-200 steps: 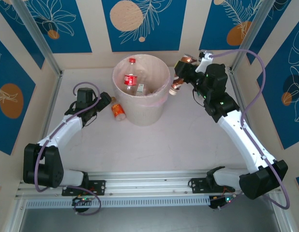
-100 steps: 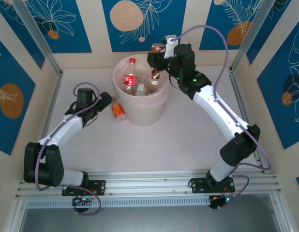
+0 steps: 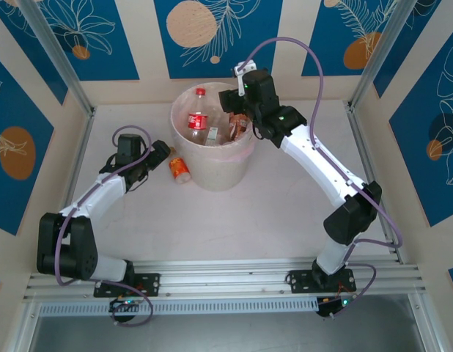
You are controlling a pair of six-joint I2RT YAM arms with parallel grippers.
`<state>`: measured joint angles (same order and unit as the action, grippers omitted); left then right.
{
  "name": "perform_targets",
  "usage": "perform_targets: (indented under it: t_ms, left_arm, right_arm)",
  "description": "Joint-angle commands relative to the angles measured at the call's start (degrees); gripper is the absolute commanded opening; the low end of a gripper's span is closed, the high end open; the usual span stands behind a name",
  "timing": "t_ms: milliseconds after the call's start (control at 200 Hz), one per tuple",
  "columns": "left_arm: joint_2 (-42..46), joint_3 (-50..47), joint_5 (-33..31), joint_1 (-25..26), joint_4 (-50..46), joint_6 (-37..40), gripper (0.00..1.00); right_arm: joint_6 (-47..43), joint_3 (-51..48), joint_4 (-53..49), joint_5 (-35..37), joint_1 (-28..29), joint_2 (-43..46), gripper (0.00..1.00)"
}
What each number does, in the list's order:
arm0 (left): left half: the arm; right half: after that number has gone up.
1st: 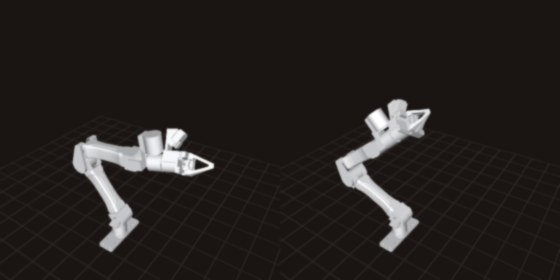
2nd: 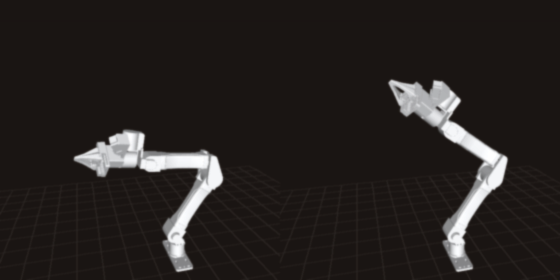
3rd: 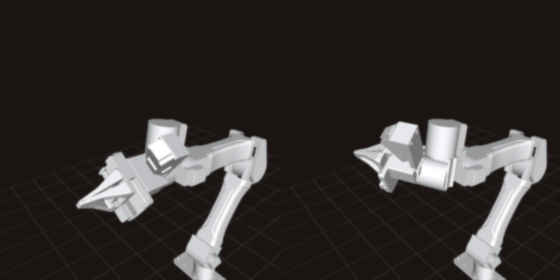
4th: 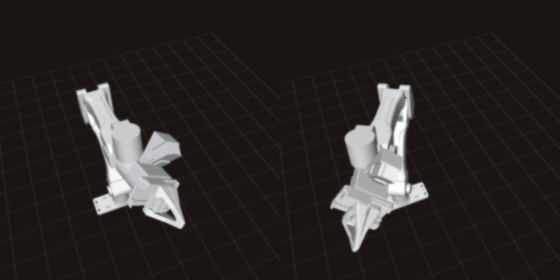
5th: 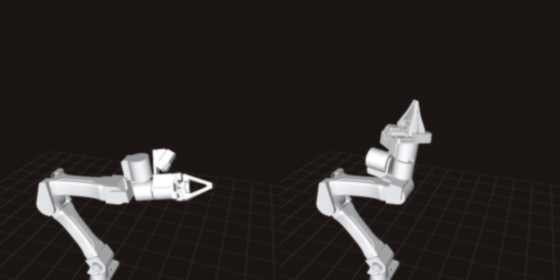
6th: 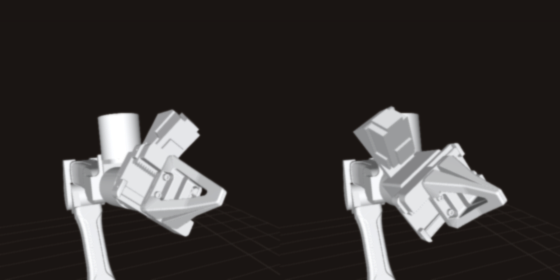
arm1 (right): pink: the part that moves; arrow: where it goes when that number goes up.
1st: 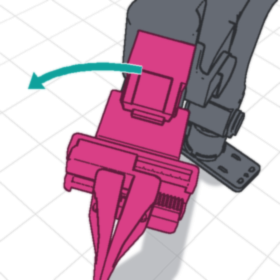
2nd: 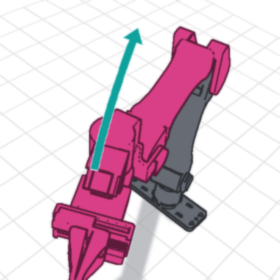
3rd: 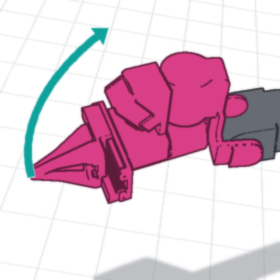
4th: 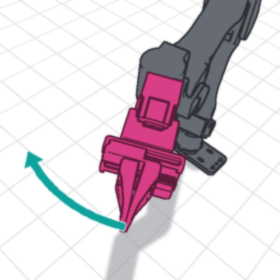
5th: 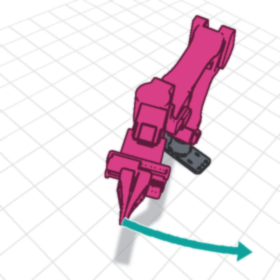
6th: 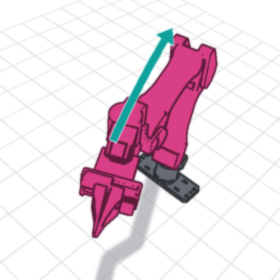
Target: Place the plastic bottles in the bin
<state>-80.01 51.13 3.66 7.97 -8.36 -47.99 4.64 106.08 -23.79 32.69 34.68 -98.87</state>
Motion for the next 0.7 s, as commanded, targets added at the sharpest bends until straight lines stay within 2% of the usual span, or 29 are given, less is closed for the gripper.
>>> perform_targets:
  t_ms: [0, 205, 255, 280, 535, 655, 695]
  left_arm:
    - [-0.5, 0.9, 1.2, -1.2, -0.1, -0.4, 1.00]
    - [-0.8, 1.0, 1.4, -1.5, -0.4, -0.4, 1.00]
    - [-0.8, 1.0, 1.4, -1.5, -0.4, -0.5, 1.00]
    - [-0.9, 0.9, 1.4, -1.5, -0.3, -0.5, 1.00]
    - [-1.6, 1.2, 1.1, -1.6, -1.1, -1.4, 1.00]
    - [-1.2, 1.6, -0.7, -1.6, -2.0, -1.8, 1.00]
    - [-1.0, 1.8, -1.4, -1.6, -2.6, -2.0, 1.00]
  right_arm:
    - [-0.9, 2.0, -1.7, 4.2, 0.2, 0.3, 0.81]
    - [2.1, -0.5, -0.6, 5.2, -0.9, 2.3, 0.87]
    - [2.7, -2.7, 0.9, 4.7, -1.3, 3.6, 0.92]
    - [3.0, -3.6, 1.9, 4.1, -1.4, 4.4, 1.00]
    - [6.0, -14.9, 9.3, -2.3, -3.7, 14.0, 1.00]
    - [10.2, -19.5, 10.1, -5.4, -8.6, 17.3, 0.99]
    - [12.4, -20.7, 9.4, -8.4, -11.1, 17.9, 1.00]
